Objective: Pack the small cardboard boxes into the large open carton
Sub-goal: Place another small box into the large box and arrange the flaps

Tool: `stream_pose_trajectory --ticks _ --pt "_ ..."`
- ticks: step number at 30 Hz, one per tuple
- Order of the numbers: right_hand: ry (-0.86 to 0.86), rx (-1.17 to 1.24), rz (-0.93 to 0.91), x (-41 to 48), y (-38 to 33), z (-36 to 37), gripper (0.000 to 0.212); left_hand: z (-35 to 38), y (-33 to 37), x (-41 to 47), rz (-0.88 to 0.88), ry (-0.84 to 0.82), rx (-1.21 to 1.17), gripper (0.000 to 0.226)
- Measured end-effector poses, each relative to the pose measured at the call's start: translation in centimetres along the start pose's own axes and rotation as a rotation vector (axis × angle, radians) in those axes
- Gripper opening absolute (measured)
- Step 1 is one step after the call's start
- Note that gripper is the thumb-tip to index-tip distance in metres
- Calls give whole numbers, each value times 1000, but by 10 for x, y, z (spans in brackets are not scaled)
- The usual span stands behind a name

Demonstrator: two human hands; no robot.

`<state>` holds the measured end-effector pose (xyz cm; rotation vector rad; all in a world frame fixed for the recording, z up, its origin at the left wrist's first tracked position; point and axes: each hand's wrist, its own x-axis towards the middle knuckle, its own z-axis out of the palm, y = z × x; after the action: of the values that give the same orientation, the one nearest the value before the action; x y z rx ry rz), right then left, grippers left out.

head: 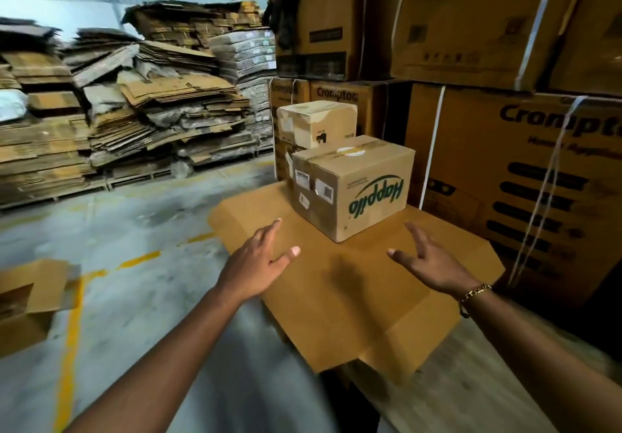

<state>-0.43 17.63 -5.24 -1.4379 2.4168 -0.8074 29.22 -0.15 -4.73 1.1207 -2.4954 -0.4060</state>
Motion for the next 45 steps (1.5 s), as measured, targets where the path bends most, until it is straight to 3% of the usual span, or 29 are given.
stream_pose_trajectory --ticks 13,23,26,30,34,39,43,45 --pt "-1 335 131 213 -26 53 81 13 -100 222 -85 -73 -130 68" --pt "156 599 415 320 -40 97 81 66 -131 452 -19 -175 -540 60" --pt "219 709 520 348 -53 108 82 78 -139 514 -76 -206 -715 59" --pt "242 846 681 373 -65 117 82 103 -153 573 -174 -326 -773 67" --pt "257 927 777 381 -73 125 75 122 -148 587 -264 -429 -950 46" --pt "448 1073 795 362 -77 135 50 128 -127 563 -171 -290 -946 68" --pt "639 1264 803 304 -69 148 33 104 -102 510 117 -200 -864 80" --pt "708 1383 795 269 -59 162 38 90 -87 480 295 -185 -834 77"
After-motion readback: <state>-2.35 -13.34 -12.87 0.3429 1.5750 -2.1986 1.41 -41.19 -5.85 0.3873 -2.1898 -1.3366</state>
